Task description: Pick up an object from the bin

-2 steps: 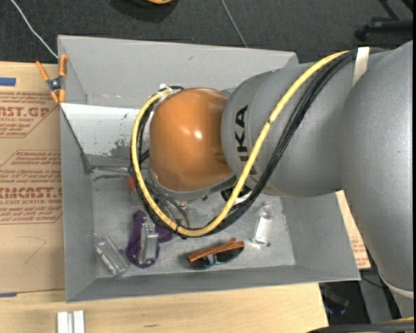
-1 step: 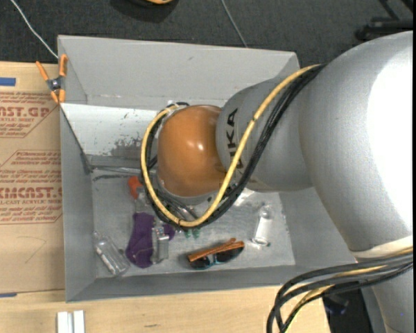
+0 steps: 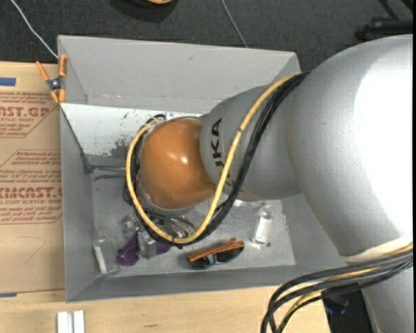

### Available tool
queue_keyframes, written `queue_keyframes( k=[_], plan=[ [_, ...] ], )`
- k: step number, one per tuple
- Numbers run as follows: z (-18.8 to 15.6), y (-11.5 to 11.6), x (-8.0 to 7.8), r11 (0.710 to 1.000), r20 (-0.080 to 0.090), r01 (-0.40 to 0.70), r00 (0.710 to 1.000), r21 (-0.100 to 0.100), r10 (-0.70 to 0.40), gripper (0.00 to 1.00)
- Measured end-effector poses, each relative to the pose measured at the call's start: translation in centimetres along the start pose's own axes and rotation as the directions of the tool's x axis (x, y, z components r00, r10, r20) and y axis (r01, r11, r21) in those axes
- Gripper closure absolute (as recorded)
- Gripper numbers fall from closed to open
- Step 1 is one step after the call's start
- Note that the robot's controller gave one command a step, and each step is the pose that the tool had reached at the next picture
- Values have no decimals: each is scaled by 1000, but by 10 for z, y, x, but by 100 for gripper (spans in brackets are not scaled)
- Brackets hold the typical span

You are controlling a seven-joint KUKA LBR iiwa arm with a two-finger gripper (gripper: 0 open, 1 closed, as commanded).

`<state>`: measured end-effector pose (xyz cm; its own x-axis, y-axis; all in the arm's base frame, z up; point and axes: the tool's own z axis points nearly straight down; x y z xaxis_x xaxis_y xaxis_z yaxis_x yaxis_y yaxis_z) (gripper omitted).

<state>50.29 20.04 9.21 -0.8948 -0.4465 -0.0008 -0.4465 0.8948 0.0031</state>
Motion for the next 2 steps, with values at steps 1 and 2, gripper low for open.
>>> queue_keyframes(
  k=[1, 2],
  plan=[
    [0, 0, 0, 1000, 0, 0, 1000, 0, 0, 100],
    [-88, 2, 2, 1000, -3, -17, 1000, 0, 17, 0]
  ],
)
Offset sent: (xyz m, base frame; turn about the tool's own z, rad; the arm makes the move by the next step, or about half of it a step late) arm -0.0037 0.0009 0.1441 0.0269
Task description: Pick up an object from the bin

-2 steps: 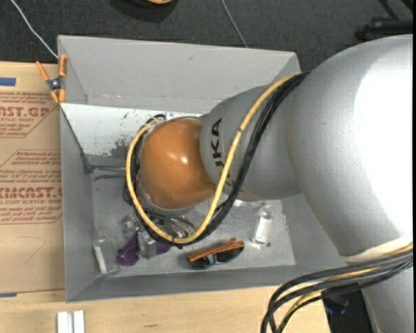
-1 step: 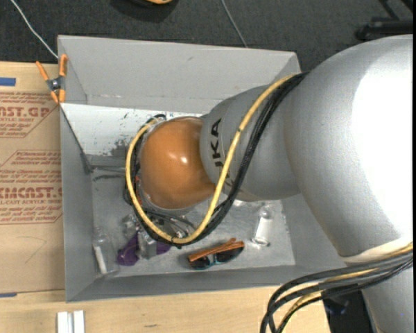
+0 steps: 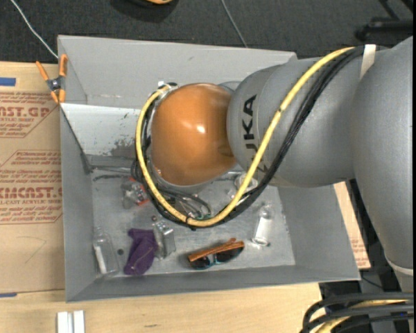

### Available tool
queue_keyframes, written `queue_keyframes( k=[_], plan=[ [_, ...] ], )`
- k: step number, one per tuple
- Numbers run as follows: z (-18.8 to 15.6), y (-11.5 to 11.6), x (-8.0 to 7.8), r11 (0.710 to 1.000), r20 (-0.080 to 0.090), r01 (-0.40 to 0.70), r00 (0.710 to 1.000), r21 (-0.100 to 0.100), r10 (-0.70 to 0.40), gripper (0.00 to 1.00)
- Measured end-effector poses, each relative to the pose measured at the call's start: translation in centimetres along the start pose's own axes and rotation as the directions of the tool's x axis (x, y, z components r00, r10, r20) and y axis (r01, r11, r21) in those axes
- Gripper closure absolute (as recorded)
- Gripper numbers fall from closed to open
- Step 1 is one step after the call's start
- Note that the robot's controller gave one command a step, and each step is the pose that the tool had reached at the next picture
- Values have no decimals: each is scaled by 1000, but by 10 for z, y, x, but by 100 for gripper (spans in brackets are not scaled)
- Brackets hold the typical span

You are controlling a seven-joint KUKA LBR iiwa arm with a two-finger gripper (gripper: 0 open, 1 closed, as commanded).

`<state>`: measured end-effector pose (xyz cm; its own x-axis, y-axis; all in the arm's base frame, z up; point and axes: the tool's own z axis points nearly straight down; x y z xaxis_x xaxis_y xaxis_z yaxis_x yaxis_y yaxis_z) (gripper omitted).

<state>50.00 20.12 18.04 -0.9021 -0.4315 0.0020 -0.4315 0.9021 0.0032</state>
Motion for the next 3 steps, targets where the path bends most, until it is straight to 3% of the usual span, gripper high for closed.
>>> queue_keyframes(
  k=[1, 2, 3],
  plan=[
    [-56, 1, 0, 1000, 6, -10, 1000, -1, 10, 0],
    [12, 10, 18, 987, -3, 159, 987, -1, -159, 0],
    [37, 39, 4, 938, 6, 346, 938, -1, -346, 0]
  ],
)
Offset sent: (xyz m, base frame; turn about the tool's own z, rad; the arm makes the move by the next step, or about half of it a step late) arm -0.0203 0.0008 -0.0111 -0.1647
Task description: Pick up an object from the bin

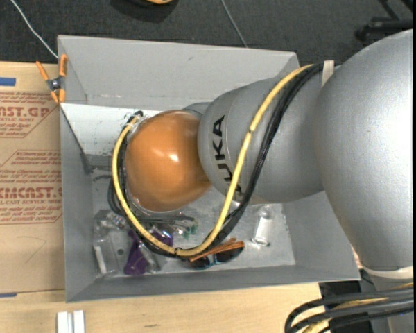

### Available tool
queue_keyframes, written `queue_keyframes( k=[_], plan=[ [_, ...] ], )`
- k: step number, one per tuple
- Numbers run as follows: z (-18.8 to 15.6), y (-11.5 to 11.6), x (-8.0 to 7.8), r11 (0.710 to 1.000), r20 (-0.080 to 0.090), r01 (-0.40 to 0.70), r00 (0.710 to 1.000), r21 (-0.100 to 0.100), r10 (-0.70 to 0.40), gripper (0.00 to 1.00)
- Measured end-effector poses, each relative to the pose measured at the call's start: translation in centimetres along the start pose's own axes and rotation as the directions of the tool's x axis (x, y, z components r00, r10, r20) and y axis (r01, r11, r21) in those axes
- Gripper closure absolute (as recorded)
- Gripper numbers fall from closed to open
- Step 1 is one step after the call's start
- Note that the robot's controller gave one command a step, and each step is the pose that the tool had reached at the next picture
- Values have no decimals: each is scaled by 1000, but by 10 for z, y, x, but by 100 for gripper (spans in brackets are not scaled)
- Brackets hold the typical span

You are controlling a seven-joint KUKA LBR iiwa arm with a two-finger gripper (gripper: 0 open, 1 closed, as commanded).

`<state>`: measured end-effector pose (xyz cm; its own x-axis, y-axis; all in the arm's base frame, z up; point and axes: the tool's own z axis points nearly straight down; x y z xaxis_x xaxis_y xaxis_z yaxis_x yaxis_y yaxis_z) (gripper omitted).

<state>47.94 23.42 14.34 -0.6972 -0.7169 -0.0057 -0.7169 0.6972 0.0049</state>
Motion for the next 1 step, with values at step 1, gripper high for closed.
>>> queue_keyframes(
  k=[1],
  plan=[
    [36, -25, -3, 993, -2, 118, 993, 1, -118, 0]
  ],
)
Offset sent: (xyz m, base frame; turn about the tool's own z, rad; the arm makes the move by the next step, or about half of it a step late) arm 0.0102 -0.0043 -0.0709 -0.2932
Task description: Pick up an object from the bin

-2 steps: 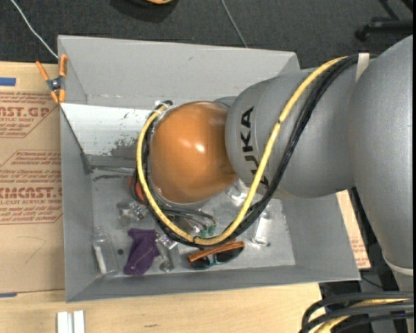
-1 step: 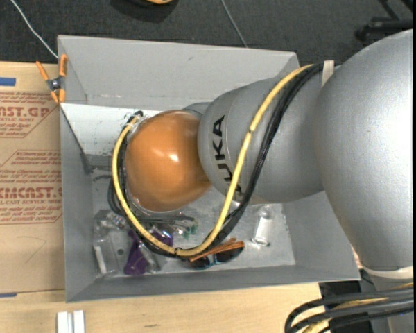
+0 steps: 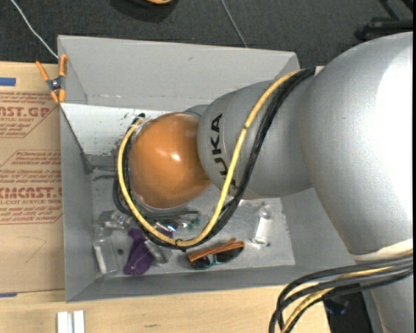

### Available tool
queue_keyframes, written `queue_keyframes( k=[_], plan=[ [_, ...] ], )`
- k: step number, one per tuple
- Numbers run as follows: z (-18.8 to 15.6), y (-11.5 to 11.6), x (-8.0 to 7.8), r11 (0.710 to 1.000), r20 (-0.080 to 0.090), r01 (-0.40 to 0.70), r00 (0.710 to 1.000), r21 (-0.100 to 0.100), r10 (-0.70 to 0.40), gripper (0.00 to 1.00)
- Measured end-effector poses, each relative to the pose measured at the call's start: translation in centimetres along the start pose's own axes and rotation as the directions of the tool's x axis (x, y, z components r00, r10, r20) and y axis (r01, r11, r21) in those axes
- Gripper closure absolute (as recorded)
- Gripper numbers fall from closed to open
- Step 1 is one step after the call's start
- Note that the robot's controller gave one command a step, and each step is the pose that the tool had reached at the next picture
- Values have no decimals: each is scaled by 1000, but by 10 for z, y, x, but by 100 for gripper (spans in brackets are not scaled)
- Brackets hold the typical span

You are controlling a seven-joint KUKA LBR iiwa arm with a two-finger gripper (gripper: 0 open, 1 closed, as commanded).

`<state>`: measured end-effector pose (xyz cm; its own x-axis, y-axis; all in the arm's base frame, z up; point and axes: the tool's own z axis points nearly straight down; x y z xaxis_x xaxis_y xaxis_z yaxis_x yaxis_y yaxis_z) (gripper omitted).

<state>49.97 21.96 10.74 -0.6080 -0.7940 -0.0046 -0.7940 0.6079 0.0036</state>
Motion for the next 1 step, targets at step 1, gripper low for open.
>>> queue_keyframes(
  k=[1],
  plan=[
    [35, 13, -2, 985, 0, 171, 985, 0, -171, 100]
  ],
)
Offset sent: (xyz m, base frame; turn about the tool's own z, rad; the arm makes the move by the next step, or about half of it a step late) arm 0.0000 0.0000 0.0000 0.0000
